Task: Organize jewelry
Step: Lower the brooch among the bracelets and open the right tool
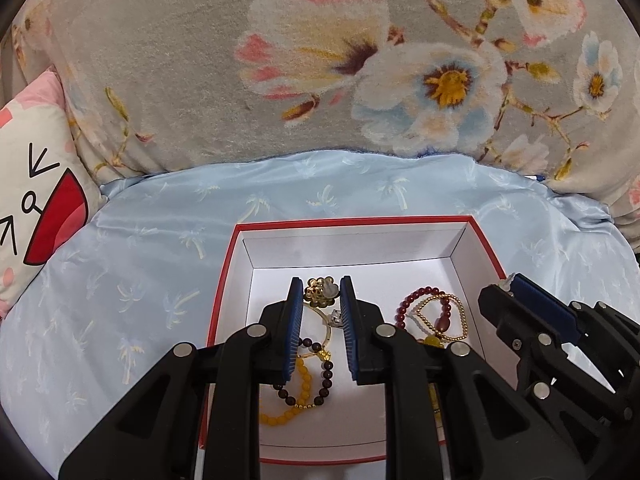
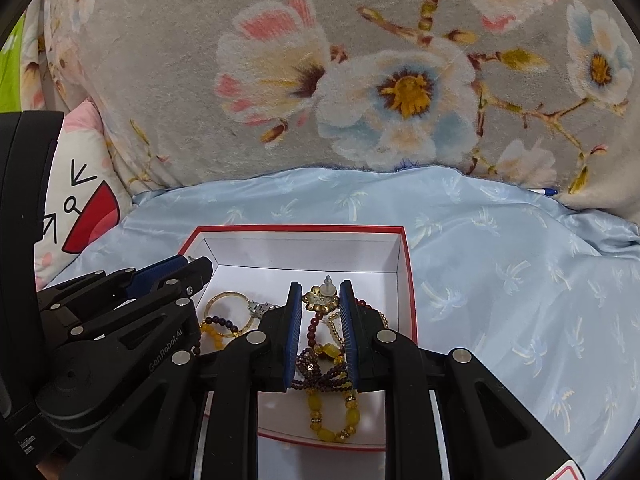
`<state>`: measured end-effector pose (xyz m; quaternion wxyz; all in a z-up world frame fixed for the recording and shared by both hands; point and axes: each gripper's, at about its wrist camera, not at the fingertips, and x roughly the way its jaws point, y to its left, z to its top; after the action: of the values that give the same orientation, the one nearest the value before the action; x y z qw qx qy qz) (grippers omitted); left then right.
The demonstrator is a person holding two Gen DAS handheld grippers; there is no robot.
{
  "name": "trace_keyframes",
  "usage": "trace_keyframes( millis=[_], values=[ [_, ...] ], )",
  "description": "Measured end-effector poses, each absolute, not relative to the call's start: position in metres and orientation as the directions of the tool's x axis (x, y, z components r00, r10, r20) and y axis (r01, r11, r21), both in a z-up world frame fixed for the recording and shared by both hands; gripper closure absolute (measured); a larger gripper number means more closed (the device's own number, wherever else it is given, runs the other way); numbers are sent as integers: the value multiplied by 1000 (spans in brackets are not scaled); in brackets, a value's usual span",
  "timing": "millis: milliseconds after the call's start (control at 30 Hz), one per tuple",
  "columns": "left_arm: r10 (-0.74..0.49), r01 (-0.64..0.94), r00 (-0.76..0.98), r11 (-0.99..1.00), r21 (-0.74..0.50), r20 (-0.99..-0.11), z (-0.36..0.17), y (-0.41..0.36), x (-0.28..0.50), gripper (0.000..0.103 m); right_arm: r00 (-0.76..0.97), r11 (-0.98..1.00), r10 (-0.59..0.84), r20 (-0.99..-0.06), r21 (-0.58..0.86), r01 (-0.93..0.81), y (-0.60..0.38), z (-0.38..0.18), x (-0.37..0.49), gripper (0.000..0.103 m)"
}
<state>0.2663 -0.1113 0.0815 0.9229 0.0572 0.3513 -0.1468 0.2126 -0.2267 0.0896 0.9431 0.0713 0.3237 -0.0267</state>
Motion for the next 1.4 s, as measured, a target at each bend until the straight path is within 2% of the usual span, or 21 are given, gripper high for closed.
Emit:
trace_keyframes(
  millis=[1400],
  values=[
    [-187, 282, 686, 959, 20, -703, 48, -116, 303, 85, 752, 988, -7, -659, 110, 105, -228, 62, 248, 85]
  ],
)
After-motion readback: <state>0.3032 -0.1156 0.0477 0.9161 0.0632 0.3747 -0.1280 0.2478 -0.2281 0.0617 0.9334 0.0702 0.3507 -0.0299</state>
